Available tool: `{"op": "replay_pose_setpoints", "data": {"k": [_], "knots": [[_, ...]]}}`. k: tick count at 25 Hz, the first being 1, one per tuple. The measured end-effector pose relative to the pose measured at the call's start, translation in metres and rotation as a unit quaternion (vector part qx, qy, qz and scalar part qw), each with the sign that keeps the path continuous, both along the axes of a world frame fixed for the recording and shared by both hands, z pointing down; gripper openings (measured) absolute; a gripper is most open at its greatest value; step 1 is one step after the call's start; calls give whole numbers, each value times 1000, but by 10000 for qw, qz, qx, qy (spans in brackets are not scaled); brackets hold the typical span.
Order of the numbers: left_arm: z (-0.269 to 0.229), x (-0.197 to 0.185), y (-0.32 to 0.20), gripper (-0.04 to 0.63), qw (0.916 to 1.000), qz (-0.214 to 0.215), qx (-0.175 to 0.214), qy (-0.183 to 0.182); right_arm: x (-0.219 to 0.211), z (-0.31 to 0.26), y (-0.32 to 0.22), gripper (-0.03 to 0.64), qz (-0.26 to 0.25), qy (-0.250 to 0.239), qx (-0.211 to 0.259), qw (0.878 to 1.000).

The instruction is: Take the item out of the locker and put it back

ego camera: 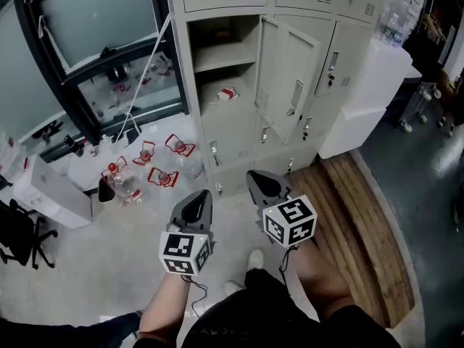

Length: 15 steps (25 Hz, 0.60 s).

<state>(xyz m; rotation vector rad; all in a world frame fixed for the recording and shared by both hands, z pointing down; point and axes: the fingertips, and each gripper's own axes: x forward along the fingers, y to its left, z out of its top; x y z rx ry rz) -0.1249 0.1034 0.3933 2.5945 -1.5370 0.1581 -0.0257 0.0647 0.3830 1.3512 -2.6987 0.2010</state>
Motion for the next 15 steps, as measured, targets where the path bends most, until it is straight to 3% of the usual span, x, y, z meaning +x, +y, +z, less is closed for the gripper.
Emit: {"op": "replay_pose_setpoints", "data": {"k": [15], "knots": [[8,11,-63,5,10000,15,-55,-50,9,6,-63,0,-10,8,-5,10000]]}}
